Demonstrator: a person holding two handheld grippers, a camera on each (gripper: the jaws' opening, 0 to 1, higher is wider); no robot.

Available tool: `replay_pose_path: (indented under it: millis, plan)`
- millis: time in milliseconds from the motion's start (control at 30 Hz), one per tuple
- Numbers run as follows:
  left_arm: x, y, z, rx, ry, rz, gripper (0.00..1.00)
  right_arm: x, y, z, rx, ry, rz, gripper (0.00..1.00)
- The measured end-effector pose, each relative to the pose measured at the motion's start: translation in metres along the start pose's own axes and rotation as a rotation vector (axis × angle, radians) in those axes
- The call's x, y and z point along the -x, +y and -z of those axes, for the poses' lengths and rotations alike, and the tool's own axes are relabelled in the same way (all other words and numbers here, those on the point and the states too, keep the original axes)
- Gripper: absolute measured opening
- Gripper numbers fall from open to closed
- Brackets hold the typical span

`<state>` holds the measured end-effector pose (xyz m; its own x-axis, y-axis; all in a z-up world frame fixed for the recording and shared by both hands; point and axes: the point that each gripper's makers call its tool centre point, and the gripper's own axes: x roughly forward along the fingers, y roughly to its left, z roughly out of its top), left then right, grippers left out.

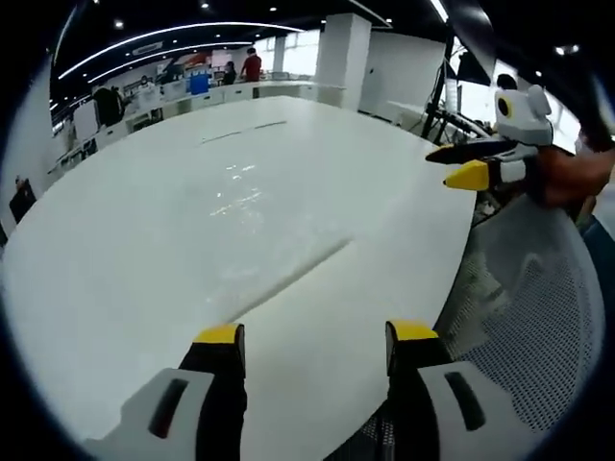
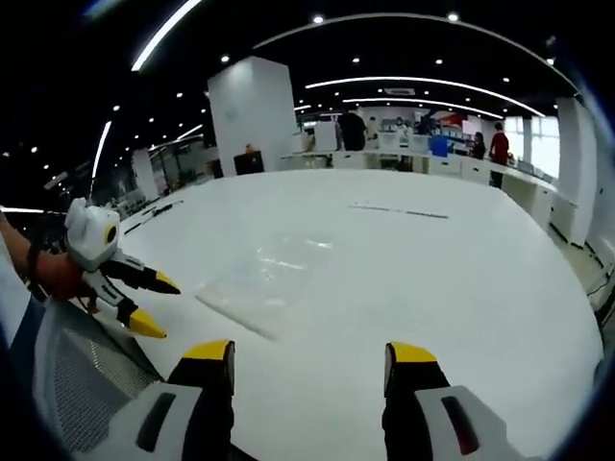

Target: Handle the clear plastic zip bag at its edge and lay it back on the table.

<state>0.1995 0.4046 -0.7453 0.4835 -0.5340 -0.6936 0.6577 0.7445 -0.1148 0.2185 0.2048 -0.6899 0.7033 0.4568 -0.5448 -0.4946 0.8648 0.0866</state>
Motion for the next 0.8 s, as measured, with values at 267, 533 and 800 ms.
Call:
replay_pose_path:
  millis: [267, 533, 800]
  plan:
    - [0.0, 0.004, 0.004, 0.008, 0.013, -0.005, 0.58, 0.0, -0.001, 0.002, 0.003, 0.001, -0.005, 0.61]
    - [0.0, 0.008, 0.007, 0.016, 0.021, -0.018, 0.58, 0.0, 0.0, 0.002, 0.001, 0.001, -0.01, 0.6]
    - [0.0, 0.009, 0.008, 0.016, 0.023, -0.024, 0.57, -0.001, -0.001, 0.002, 0.003, 0.003, -0.006, 0.6]
